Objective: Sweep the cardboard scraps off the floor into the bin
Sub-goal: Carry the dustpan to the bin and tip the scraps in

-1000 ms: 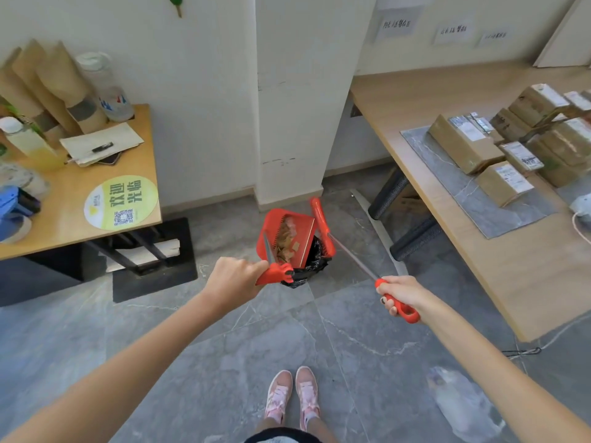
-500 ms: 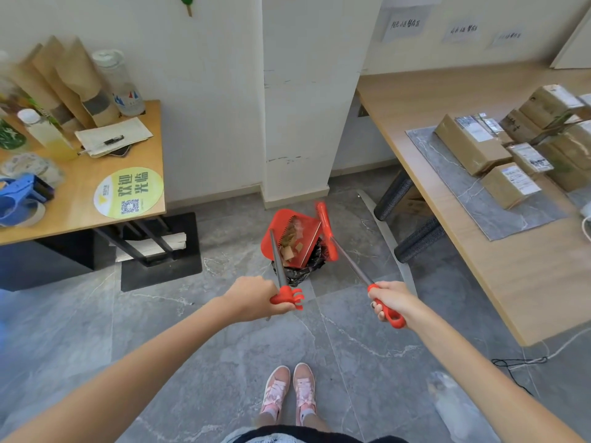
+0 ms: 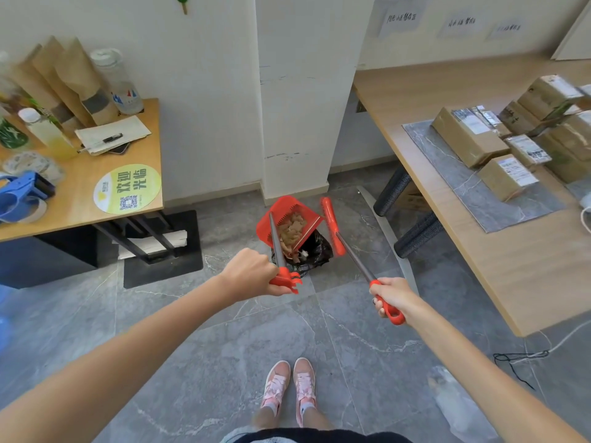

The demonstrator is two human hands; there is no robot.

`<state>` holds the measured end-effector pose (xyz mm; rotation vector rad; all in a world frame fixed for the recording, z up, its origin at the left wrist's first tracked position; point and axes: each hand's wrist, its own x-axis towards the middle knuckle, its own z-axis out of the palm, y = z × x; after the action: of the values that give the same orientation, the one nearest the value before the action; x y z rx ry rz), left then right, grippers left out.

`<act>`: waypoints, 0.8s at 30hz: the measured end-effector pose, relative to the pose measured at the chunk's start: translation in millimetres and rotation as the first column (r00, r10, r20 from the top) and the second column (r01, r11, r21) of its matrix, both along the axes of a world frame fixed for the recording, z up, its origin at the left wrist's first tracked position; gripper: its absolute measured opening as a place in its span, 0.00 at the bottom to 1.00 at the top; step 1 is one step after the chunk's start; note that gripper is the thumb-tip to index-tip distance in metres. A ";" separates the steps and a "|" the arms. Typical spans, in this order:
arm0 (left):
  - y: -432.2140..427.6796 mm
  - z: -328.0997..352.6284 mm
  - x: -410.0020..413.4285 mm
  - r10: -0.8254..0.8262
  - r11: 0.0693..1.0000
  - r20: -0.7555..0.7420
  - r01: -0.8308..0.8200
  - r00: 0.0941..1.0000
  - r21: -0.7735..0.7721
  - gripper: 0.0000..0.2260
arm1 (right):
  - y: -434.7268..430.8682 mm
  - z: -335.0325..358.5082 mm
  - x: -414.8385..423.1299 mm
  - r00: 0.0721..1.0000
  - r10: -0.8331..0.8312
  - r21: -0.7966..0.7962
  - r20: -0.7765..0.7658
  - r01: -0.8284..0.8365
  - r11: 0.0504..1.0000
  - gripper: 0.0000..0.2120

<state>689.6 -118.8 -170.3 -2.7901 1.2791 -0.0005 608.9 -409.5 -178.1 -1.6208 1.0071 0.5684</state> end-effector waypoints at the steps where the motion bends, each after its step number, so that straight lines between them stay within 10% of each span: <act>1: -1.3 2.2 1.4 -0.008 1.000 -0.001 0.008 1.000 0.016 0.29 | 0.1 0.3 -0.1 1.000 0.000 -0.001 0.006 0.000 1.000 0.06; 24: -17.1 15.6 1.8 -0.297 0.908 0.017 0.277 0.955 0.314 0.29 | 11.1 9.2 10.0 0.998 -0.013 0.047 0.062 0.011 0.999 0.07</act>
<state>691.4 -135.9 -154.6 -2.3047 1.5146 0.0854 618.9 -398.5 -168.9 -1.5813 0.9506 0.5262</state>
